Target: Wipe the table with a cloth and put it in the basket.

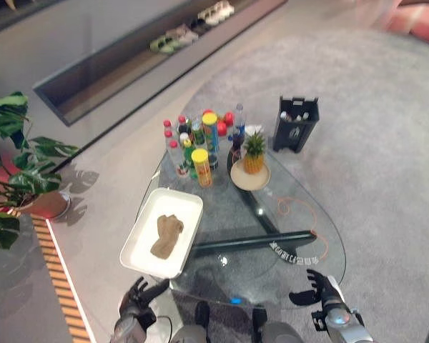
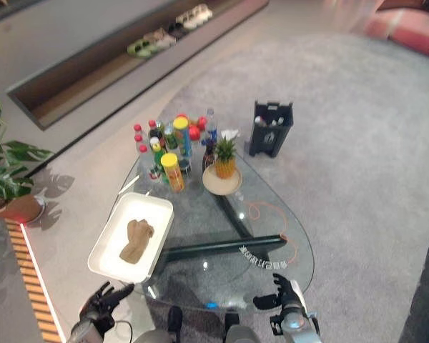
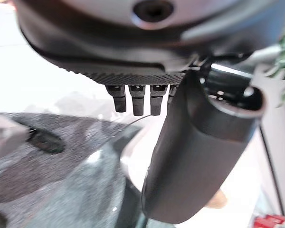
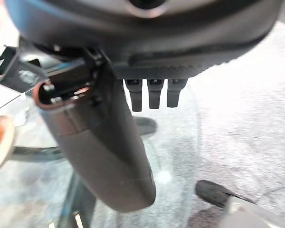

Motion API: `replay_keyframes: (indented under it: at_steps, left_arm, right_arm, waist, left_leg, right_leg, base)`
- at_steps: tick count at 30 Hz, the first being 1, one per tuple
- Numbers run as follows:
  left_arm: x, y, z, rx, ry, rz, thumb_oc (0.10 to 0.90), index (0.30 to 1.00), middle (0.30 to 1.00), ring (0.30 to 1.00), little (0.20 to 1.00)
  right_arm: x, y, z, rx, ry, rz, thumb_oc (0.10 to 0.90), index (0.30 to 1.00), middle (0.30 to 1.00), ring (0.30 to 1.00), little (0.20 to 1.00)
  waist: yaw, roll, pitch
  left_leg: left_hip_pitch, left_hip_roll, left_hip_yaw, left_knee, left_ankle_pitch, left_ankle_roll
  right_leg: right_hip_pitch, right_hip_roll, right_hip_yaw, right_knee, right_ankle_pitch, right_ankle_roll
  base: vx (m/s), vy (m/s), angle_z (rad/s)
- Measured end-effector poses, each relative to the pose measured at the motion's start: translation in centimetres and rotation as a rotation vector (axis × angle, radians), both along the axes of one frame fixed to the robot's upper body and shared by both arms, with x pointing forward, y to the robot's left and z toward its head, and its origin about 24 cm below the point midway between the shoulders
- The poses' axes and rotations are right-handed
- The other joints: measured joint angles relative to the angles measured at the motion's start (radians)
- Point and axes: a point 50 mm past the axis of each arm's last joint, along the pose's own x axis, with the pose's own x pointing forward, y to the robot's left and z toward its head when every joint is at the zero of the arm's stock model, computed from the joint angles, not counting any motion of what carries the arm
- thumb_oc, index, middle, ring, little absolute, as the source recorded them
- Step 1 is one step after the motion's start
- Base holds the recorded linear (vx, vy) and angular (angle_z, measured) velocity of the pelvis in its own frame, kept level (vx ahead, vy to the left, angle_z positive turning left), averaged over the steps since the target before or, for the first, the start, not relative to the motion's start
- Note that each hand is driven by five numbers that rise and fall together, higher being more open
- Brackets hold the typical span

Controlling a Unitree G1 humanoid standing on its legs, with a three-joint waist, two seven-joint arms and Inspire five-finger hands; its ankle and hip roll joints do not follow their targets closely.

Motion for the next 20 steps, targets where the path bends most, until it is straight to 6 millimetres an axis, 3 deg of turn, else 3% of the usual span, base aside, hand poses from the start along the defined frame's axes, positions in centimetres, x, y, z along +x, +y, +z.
replay_keyframes:
  at_steps: [6,10,14,20]
  left_arm:
    - [-5.1,-0.6,-2.1,-0.032,0.233,-0.002,0.800,0.900,0.900,0.900,0.900]
    - [-7.5,-1.2,-2.8,-0.050,0.349,0.002,0.800,0.900,0.900,0.900,0.900]
    - [-7.6,-1.4,-2.8,-0.071,0.361,0.004,0.800,0.900,0.900,0.900,0.900]
    - [-7.4,-1.5,-2.8,-0.113,0.348,-0.031,0.800,0.900,0.900,0.900,0.900]
  right_arm:
    - [-6.3,0.0,-3.1,0.040,0.248,-0.167,0.800,0.900,0.900,0.900,0.900]
    - [-9.8,-0.4,-3.8,0.051,0.379,-0.283,0.800,0.900,0.900,0.900,0.900]
    - [-10.6,-0.3,-3.9,0.064,0.421,-0.298,0.800,0.900,0.900,0.900,0.900]
    - [-9.8,-0.5,-3.8,0.064,0.382,-0.293,0.800,0.900,0.900,0.900,0.900]
  waist:
    - [0.001,-0.002,-0.052]
    - [0.001,0.013,-0.073]
    - [0.001,0.019,-0.080]
    - [0.000,0.023,-0.089]
  left_leg:
    - [0.022,0.007,0.004,0.000,-0.013,0.000]
    - [0.029,0.013,0.010,0.000,-0.018,0.000]
    - [0.032,0.013,0.012,-0.001,-0.018,0.001]
    - [0.034,0.013,0.027,-0.001,-0.021,0.001]
  right_leg:
    - [0.042,0.008,0.002,-0.046,0.021,-0.004]
    - [0.057,0.011,0.006,-0.069,0.031,-0.007]
    - [0.074,0.012,0.011,-0.103,0.050,-0.007]
    - [0.084,0.012,0.026,-0.134,0.070,-0.007]
  base:
    - [0.01,-0.066,-0.02]
    - [0.02,-0.029,-0.05]
    - [0.04,-0.018,-0.04]
    - [0.01,-0.006,-0.06]
